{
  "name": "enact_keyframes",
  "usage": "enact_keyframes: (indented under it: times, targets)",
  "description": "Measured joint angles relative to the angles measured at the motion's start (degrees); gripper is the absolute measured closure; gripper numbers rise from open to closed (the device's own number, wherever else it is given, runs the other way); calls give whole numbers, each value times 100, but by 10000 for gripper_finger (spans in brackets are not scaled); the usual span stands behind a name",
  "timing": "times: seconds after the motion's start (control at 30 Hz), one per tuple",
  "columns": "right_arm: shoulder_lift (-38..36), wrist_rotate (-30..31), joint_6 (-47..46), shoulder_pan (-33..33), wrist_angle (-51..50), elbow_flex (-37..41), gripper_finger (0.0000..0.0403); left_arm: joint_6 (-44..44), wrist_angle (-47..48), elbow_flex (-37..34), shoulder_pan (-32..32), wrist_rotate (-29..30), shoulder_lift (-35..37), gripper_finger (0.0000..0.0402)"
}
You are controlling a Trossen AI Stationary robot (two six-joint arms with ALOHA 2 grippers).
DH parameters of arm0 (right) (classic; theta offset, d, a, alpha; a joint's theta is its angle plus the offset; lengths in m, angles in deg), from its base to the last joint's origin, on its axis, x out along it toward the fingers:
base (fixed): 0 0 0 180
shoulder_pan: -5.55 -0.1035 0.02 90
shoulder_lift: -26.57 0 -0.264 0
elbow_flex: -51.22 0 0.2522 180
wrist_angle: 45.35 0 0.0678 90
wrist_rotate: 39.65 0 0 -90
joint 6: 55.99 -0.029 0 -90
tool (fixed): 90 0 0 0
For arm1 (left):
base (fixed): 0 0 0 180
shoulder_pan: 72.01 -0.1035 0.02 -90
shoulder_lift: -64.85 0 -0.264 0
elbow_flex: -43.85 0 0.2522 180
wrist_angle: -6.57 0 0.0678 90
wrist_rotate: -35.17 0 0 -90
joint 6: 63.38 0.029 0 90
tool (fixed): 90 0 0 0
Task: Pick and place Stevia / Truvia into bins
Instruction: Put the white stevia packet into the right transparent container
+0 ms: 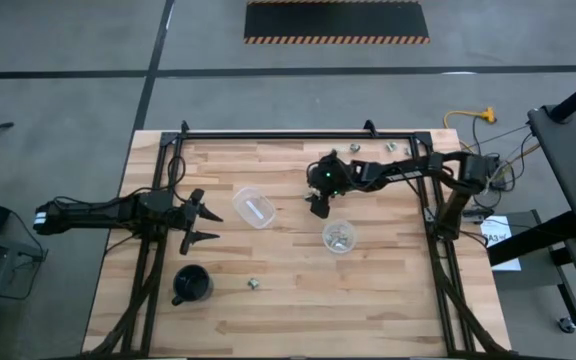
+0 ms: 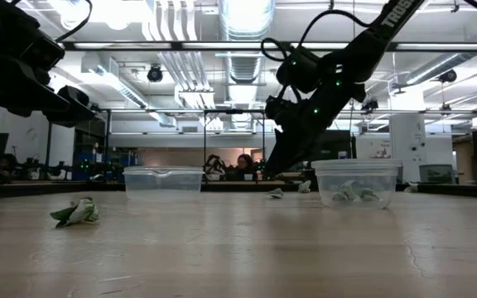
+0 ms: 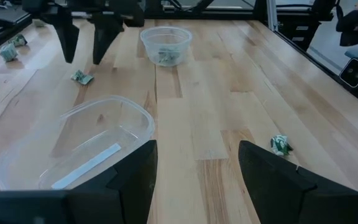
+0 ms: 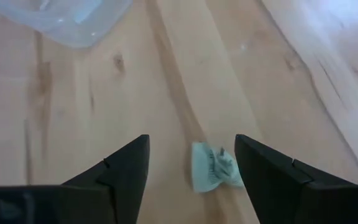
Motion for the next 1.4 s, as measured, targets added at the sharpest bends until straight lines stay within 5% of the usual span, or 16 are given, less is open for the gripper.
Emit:
enact_keyframes:
  times: [0.87, 1.4]
  targets:
    - [510, 440, 217, 17, -214, -94, 190, 0, -3, 0, -1, 0, 3, 193]
    - [498, 533, 244, 23, -232, -92, 378, 0, -4, 0, -1, 0, -4, 193]
